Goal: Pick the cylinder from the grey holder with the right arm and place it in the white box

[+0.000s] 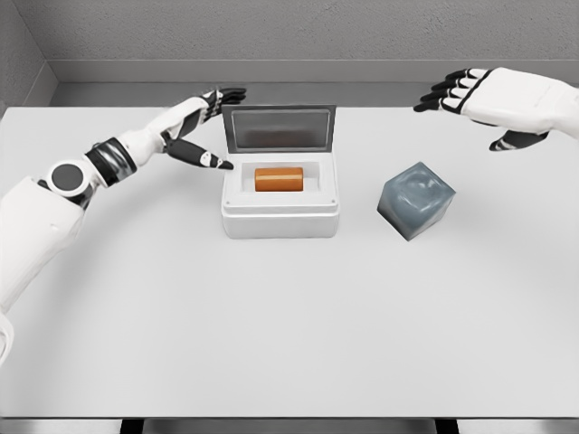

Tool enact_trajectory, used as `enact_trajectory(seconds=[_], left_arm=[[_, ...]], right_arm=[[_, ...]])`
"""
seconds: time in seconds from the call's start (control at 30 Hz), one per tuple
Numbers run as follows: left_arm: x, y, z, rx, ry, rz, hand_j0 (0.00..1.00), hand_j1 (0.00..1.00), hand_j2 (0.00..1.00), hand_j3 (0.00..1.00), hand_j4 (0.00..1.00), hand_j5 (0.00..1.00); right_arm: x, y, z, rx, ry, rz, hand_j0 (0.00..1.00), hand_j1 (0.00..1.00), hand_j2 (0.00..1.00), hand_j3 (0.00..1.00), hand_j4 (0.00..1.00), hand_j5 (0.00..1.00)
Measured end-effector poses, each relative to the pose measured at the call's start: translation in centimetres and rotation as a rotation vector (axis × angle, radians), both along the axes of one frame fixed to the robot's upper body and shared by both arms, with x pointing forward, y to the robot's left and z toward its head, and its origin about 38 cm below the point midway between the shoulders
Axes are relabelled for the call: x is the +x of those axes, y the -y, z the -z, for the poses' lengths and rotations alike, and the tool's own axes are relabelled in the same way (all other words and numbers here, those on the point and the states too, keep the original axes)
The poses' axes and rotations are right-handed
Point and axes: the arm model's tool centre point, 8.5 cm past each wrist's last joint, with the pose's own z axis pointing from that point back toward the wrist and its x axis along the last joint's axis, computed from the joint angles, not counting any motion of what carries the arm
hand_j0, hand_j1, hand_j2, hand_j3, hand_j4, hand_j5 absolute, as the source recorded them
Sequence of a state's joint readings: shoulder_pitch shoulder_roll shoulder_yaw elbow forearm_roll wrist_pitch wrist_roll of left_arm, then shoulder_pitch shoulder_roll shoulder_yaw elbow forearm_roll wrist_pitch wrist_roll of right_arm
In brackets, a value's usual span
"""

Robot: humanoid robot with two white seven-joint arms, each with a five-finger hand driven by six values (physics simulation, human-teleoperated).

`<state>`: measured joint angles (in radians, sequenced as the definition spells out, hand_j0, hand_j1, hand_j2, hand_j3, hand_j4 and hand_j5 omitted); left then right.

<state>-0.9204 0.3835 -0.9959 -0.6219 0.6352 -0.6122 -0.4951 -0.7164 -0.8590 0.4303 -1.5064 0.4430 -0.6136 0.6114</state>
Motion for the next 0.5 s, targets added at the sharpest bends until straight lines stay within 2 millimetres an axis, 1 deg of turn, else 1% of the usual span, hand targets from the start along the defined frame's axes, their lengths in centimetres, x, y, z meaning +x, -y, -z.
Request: enact_trajectory(seconds=[0.07, 0.17, 0.37, 0.5], left_arm=[[-0.5, 0.0, 0.2, -0.001, 0.0, 0.017, 1.0, 1.0, 1.0, 1.0, 1.0, 1.0], [-0.7, -0.1, -0.6, -0.003, 0.017, 0.034, 1.0, 1.0, 1.0, 1.0, 1.0, 1.0], [-1.3, -1.2, -0.6, 0.001, 0.02, 0.037, 1.0, 1.0, 1.0, 1.0, 1.0, 1.0], [-1.9, -1.5, -0.8, 0.001, 0.027, 0.052, 1.0, 1.0, 1.0, 1.0, 1.0, 1.0]], right_arm=[[0.0, 0.0, 0.1, -0.002, -0.003, 0.0, 1.0, 1.0, 1.0, 1.0, 1.0, 1.0], [0.0, 0.0, 0.1, -0.002, -0.003, 0.0, 1.0, 1.0, 1.0, 1.0, 1.0, 1.0], [0.0, -0.1, 0.2, -0.004, -0.006, -0.003, 1.0, 1.0, 1.0, 1.0, 1.0, 1.0], [0.0, -0.2, 0.2, -0.004, -0.006, -0.005, 1.0, 1.0, 1.0, 1.0, 1.0, 1.0]])
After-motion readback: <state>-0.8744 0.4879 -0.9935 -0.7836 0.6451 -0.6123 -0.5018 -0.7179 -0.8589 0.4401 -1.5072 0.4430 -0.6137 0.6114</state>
